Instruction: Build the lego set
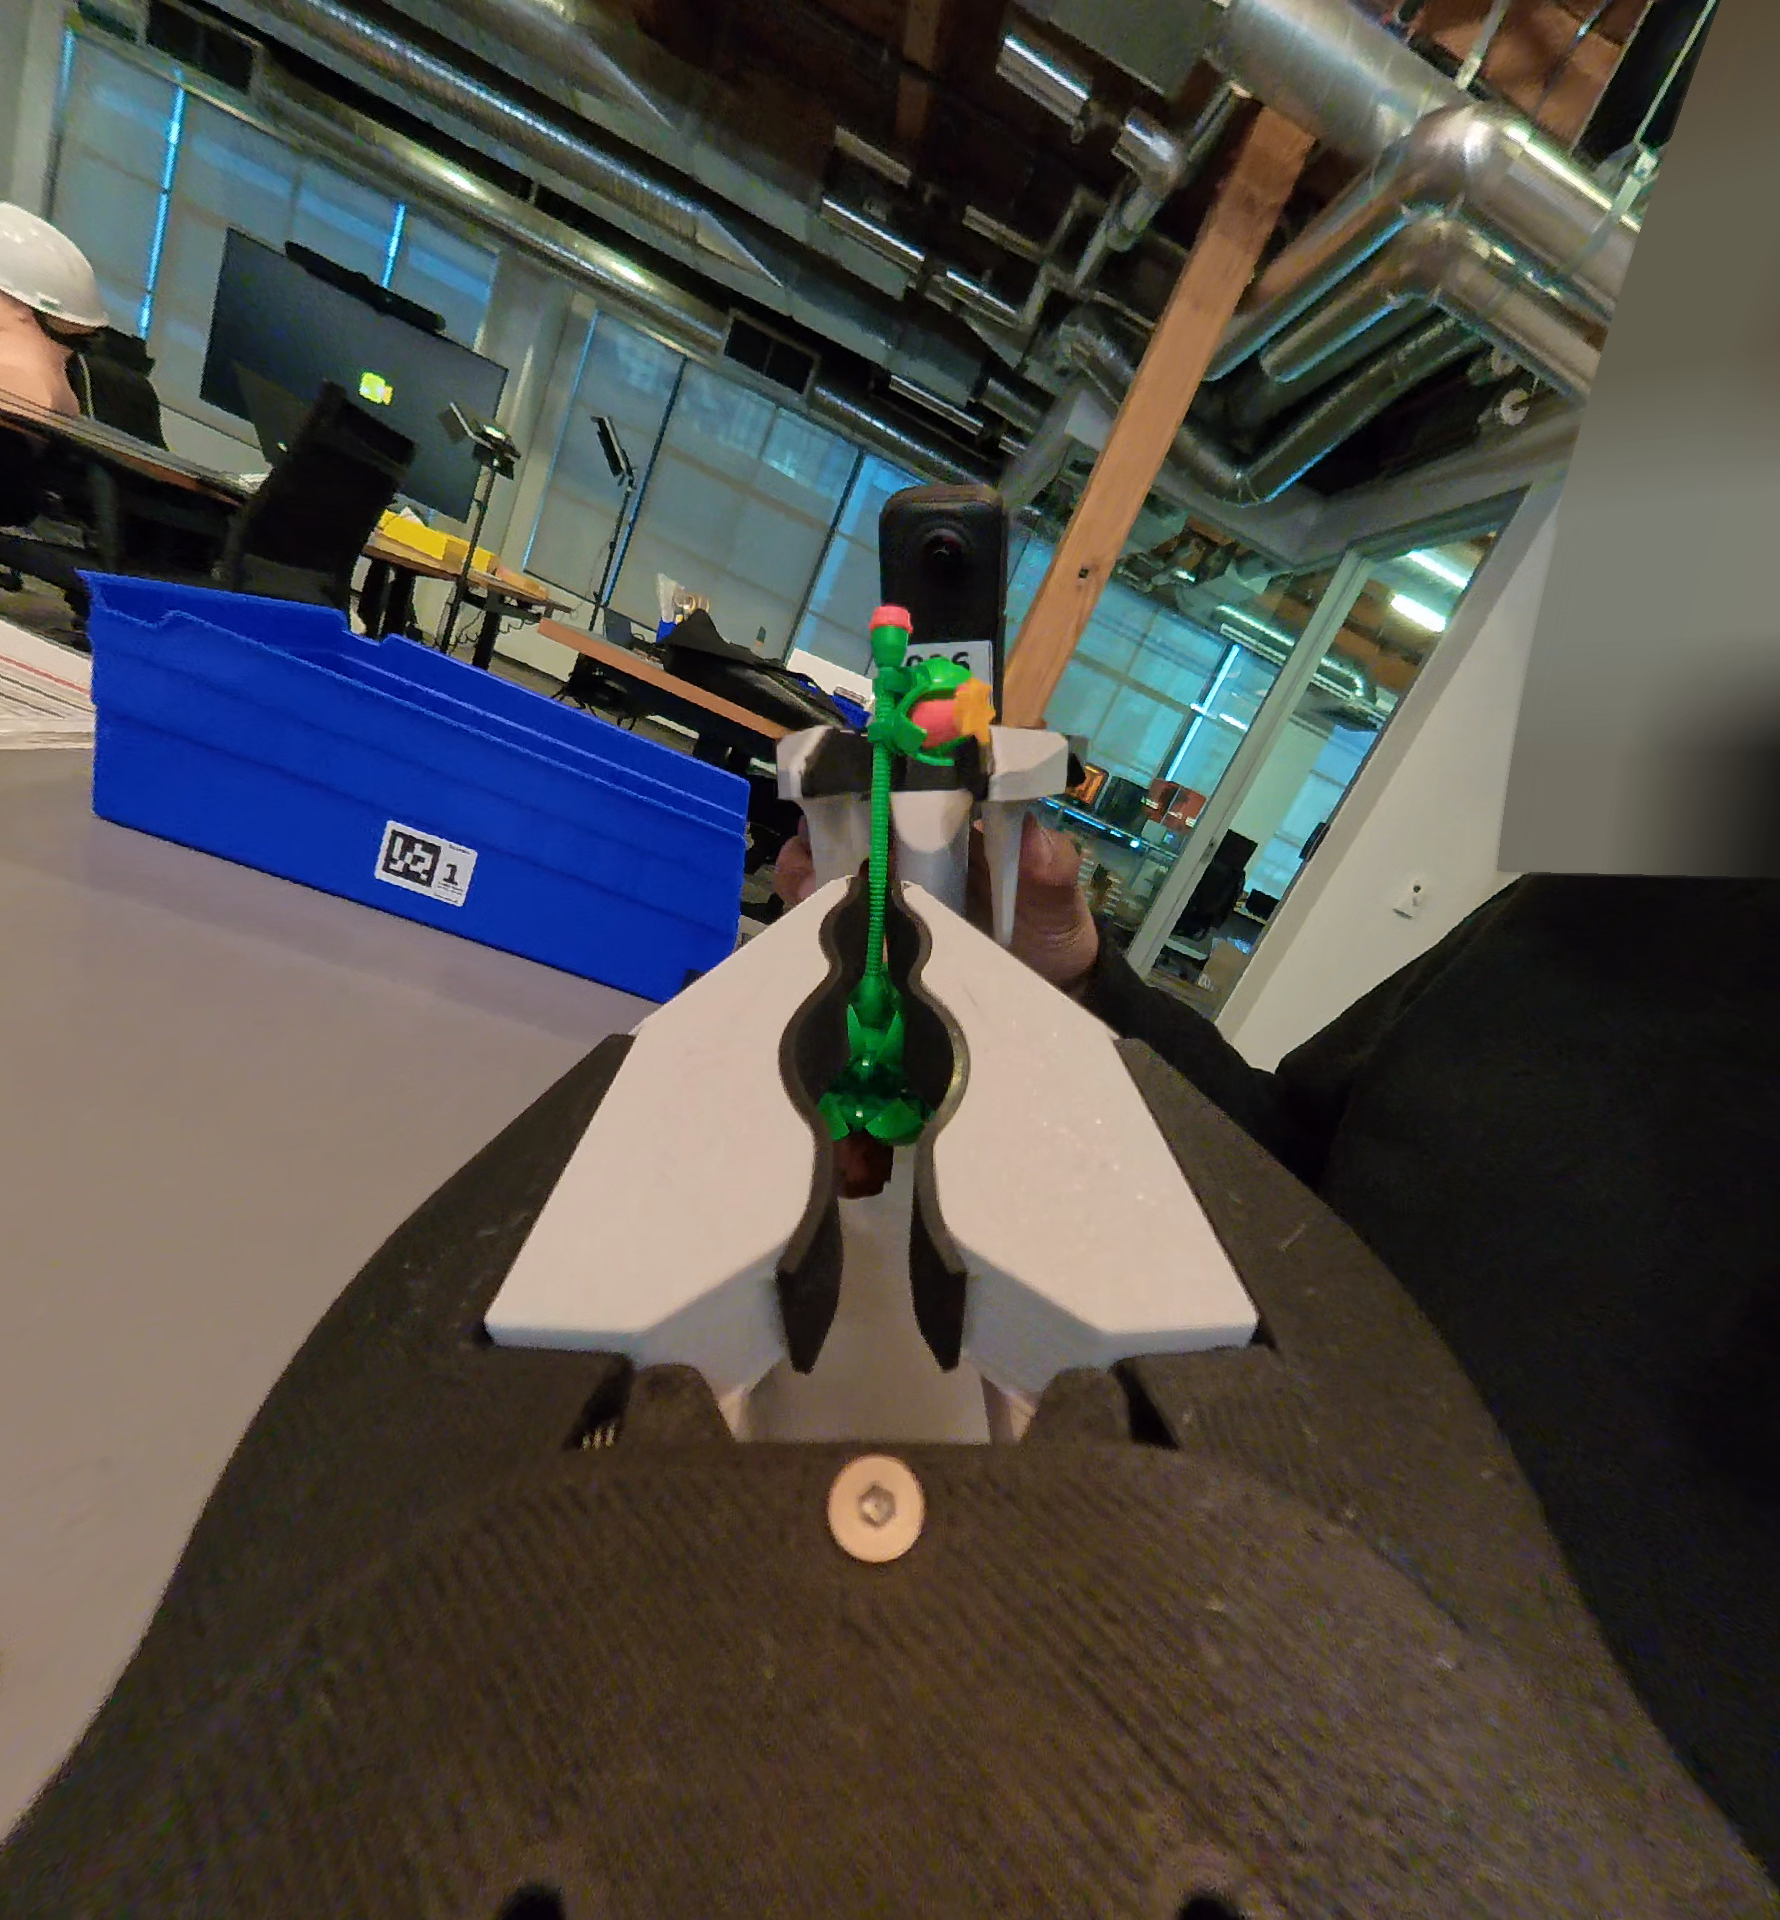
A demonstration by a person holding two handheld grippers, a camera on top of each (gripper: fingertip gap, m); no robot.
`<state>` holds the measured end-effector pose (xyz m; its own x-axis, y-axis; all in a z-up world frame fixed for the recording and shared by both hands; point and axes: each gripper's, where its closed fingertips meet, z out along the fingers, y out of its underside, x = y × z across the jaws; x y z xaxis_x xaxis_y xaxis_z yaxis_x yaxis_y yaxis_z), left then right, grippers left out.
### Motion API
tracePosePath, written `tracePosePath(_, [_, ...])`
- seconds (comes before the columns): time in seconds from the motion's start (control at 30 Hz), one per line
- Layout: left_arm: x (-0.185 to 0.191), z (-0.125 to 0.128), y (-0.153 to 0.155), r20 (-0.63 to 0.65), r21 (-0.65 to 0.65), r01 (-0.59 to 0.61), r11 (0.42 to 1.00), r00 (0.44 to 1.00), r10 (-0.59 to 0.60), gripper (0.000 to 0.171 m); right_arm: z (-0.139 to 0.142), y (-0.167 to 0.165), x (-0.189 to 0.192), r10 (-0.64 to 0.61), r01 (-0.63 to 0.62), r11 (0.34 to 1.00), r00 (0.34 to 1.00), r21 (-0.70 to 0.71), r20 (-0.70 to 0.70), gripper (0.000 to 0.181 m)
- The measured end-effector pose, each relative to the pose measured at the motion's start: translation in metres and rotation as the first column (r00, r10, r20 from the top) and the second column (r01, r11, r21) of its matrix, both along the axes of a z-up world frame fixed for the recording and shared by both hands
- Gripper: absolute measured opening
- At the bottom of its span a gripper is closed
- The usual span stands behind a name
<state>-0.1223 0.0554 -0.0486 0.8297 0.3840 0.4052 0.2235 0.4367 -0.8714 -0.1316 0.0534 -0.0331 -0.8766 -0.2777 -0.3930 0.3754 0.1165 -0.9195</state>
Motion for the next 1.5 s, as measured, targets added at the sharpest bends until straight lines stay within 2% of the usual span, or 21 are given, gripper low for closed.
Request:
tracePosePath(0.17, [-0.001,-0.006,0.006,-0.004,-0.068,-0.012,0.998,1.000,0.012,0.000,-0.008,-0.009,0.008,0.005,-0.003,0.999,0.999,0.034,-0.043,0.028])
tracePosePath(0.23, [-0.002,-0.008,0.010,-0.011,-0.102,-0.021,0.995,1.000,0.020,0.000,-0.014,-0.013,0.010,-0.002,0.007,0.998,0.997,0.061,-0.072,0.019])
tracePosePath(0.3, [-0.002,-0.010,0.012,-0.011,-0.126,-0.024,0.992,1.000,0.023,0.000,-0.018,-0.014,0.011,-0.006,0.014,0.997,0.994,0.075,-0.108,0.001])
tracePosePath(0.4, [-0.004,-0.013,0.011,-0.015,-0.149,-0.044,0.988,0.999,0.042,0.000,-0.019,-0.014,0.009,-0.030,0.045,0.995,0.987,0.089,-0.158,0.000])
tracePosePath(0.43, [-0.005,-0.014,0.009,-0.017,-0.163,-0.056,0.985,0.998,0.054,0.005,-0.019,-0.013,0.007,-0.042,0.058,0.994,0.984,0.090,-0.172,0.000])
tracePosePath(0.5, [-0.009,-0.018,0.000,-0.020,-0.206,-0.115,0.972,0.993,0.114,0.032,-0.018,-0.012,0.001,-0.073,0.091,0.992,0.978,0.084,-0.195,0.000])
tracePosePath(0.63, [-0.015,-0.020,-0.026,-0.027,-0.236,-0.199,0.951,0.980,0.199,0.068,-0.024,-0.007,-0.010,-0.104,0.128,0.986,0.972,0.106,-0.210,0.000])
tracePosePath(0.73, [-0.019,-0.053,-0.031,0.091,-0.382,-0.145,0.913,0.977,0.193,0.082,-0.036,-0.008,-0.015,-0.109,0.139,0.981,0.971,0.135,-0.211,0.000])
tracePosePath(0.83, [-0.015,-0.084,-0.017,0.216,-0.475,0.005,0.880,0.970,0.110,0.084,-0.045,-0.011,-0.017,-0.101,0.131,0.980,0.976,0.150,-0.193,0.000])
tracePosePath(0.97, [-0.019,-0.102,-0.001,0.200,-0.614,0.043,0.788,0.975,0.102,0.084,-0.049,-0.014,-0.014,-0.076,0.094,0.986,0.989,0.136,-0.128,0.000])
tracePosePath(1.03, [-0.020,-0.107,0.006,0.206,-0.642,0.071,0.764,0.975,0.082,0.081,-0.049,-0.015,-0.014,-0.067,0.080,0.988,0.993,0.130,-0.102,0.000])
tracePosePath(1.27, [-0.020,-0.114,0.013,0.236,-0.659,0.115,0.743,0.970,0.059,0.048,-0.060,-0.016,-0.016,-0.053,0.066,0.984,0.996,0.165,-0.077,0.000])
tracePosePath(1.5, [-0.018,-0.119,0.015,0.224,-0.698,0.115,0.706,0.972,0.064,0.042,-0.061,-0.011,-0.011,-0.012,0.024,0.988,0.997,0.154,-0.080,0.000])
